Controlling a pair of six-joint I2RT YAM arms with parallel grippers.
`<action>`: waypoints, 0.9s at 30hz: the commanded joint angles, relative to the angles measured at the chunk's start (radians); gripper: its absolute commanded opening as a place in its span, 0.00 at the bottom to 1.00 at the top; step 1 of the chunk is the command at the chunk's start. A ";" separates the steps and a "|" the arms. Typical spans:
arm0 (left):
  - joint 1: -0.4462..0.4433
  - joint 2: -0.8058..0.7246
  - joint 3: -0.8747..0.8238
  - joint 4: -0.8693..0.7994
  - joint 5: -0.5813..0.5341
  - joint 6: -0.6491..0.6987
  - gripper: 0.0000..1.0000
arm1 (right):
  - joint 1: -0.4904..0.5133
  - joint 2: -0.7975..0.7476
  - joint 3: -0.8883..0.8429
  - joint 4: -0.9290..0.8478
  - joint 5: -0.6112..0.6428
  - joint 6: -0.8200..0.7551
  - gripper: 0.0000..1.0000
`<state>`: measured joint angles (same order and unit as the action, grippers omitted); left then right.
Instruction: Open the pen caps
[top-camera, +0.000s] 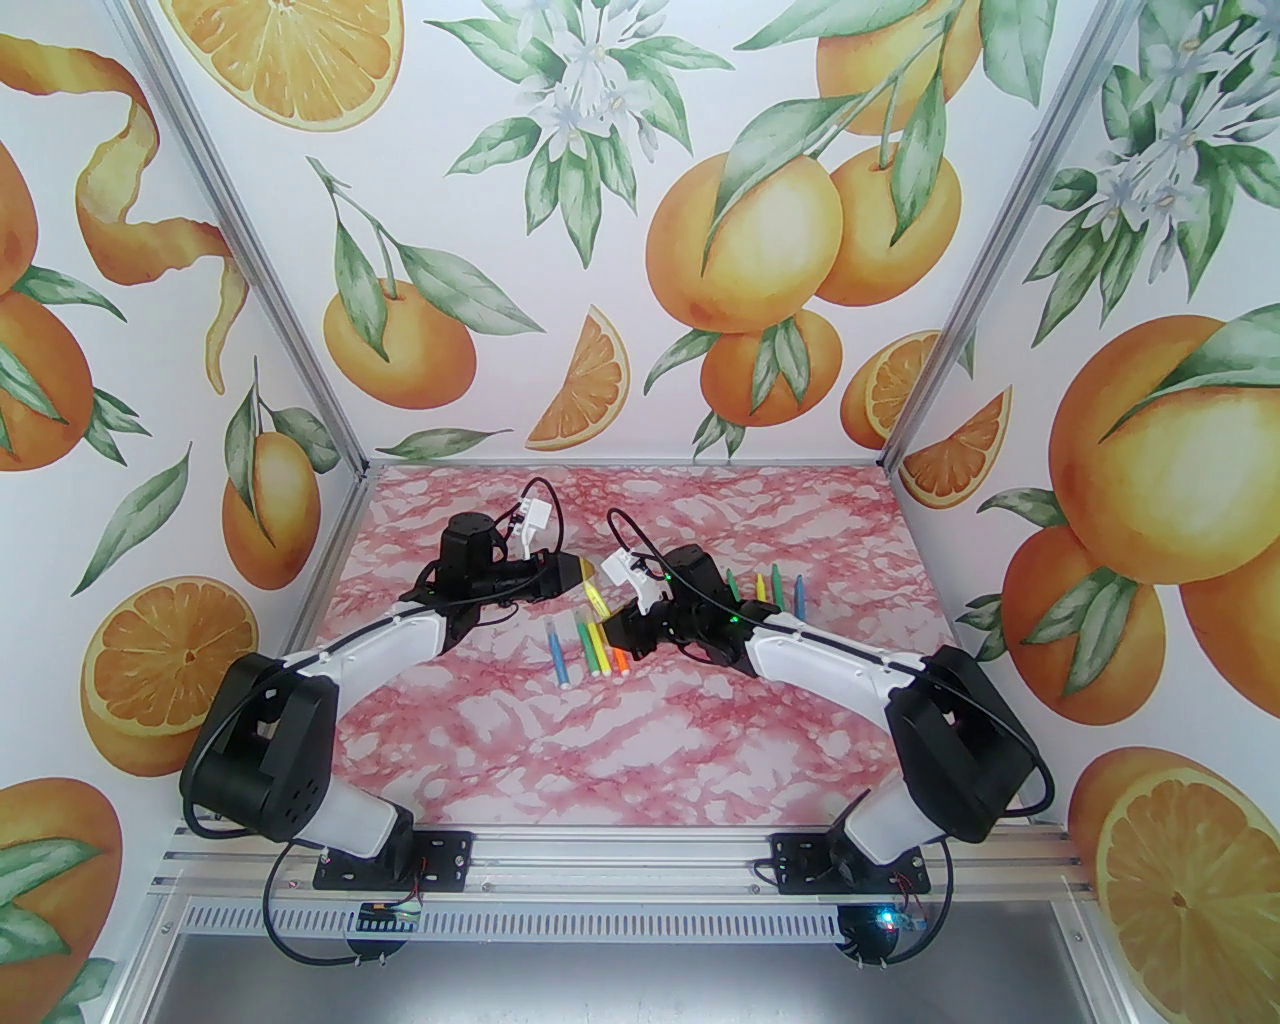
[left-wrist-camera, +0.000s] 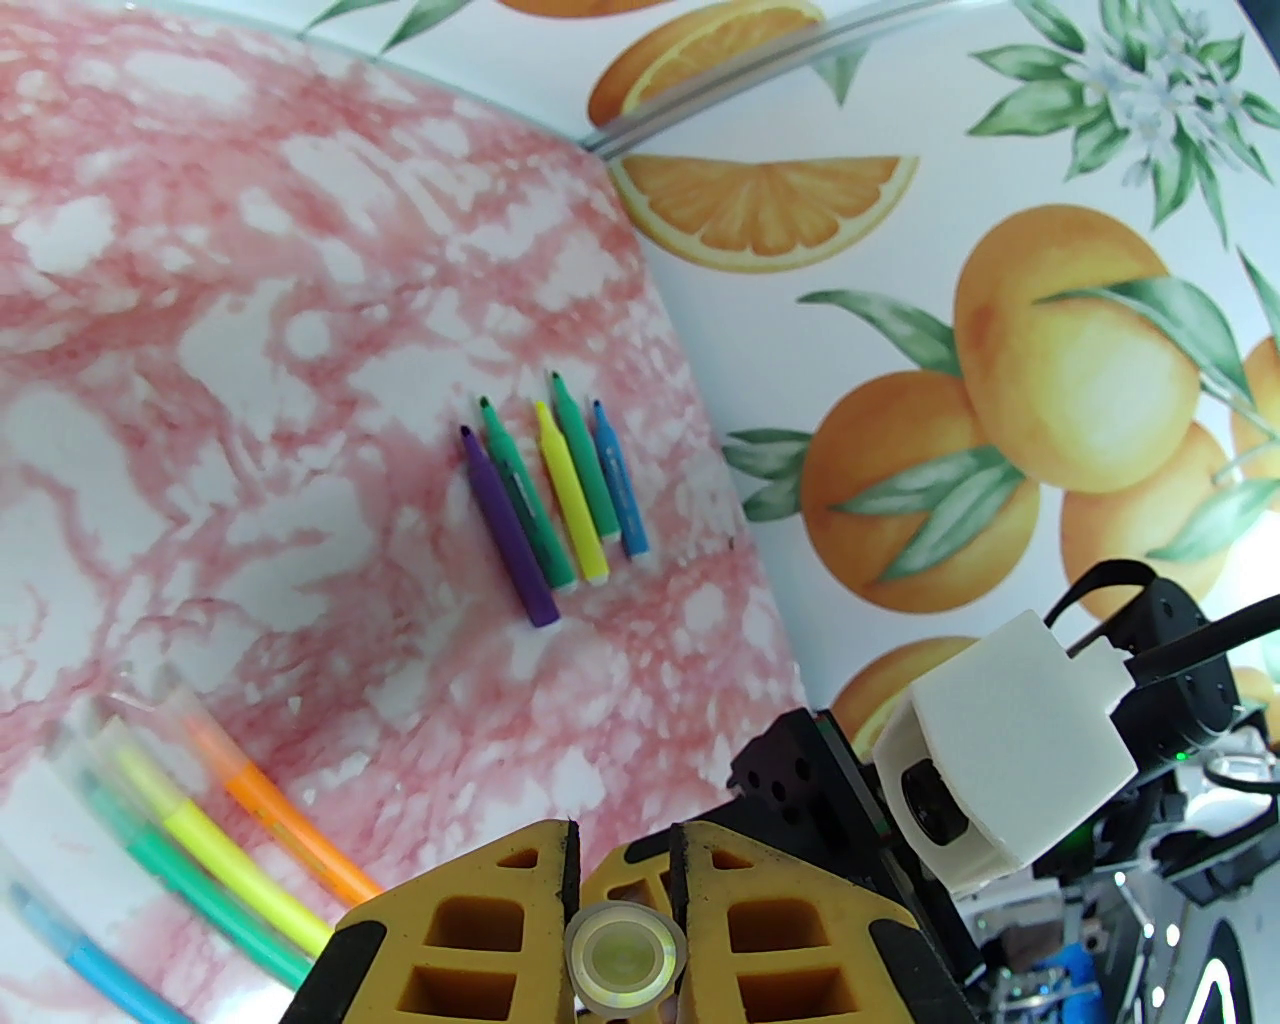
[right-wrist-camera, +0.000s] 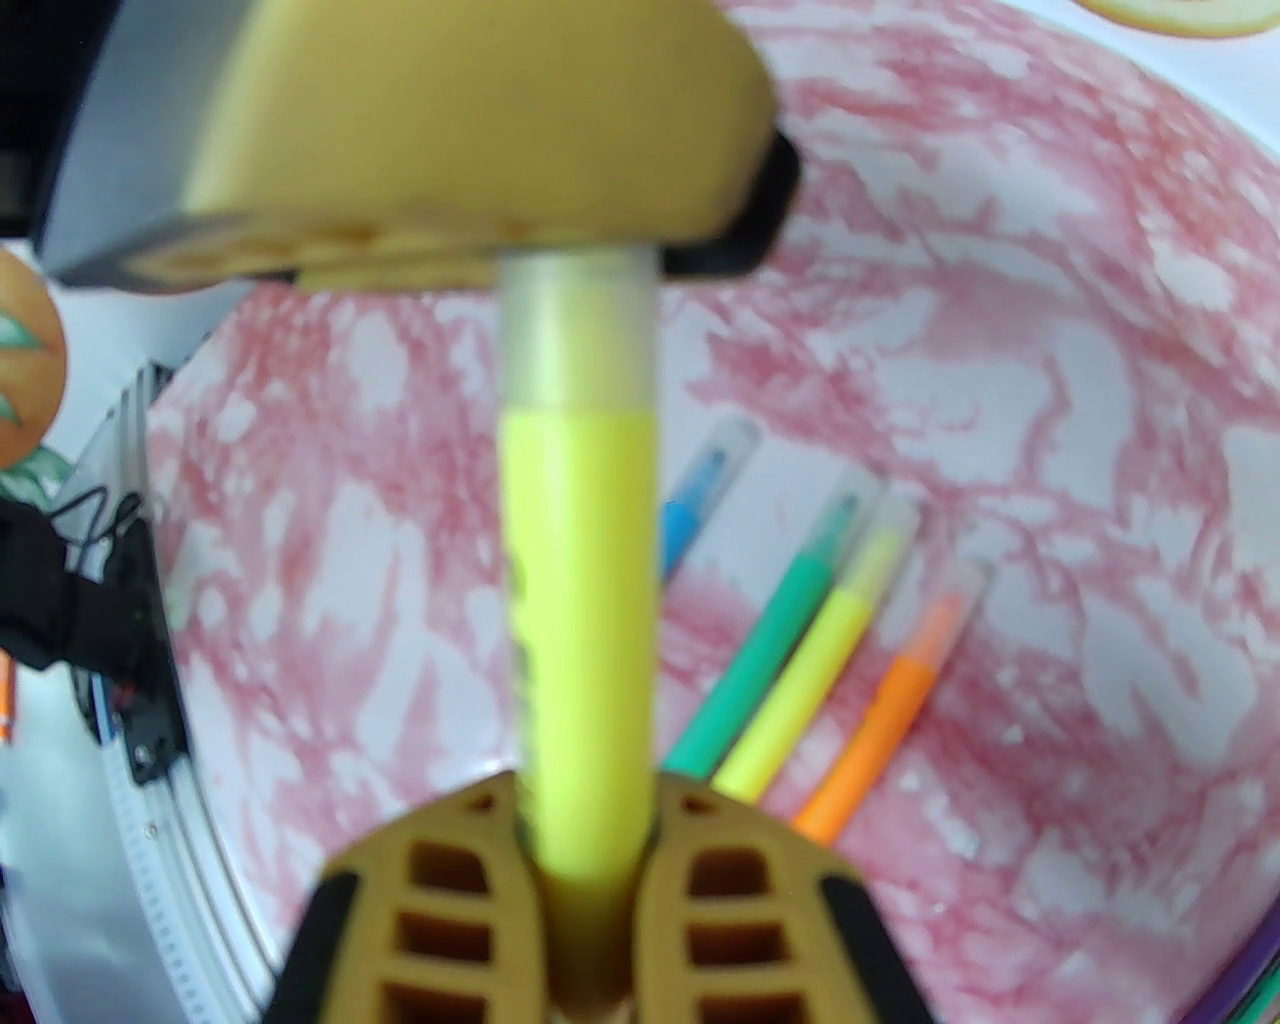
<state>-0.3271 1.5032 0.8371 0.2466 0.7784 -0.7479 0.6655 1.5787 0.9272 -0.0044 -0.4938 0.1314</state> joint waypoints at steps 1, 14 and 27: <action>0.076 -0.060 -0.008 0.042 -0.187 -0.022 0.00 | 0.006 0.015 -0.028 -0.076 -0.063 -0.029 0.00; 0.127 -0.112 -0.001 -0.017 -0.243 0.008 0.00 | 0.023 0.043 -0.016 -0.120 -0.095 -0.059 0.00; 0.137 -0.129 0.082 -0.283 -0.302 0.214 0.00 | 0.031 0.030 -0.016 -0.141 0.018 -0.064 0.00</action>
<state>-0.1902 1.4124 0.8734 0.0940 0.5255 -0.6491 0.6926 1.6127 0.9134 -0.1329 -0.5377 0.0772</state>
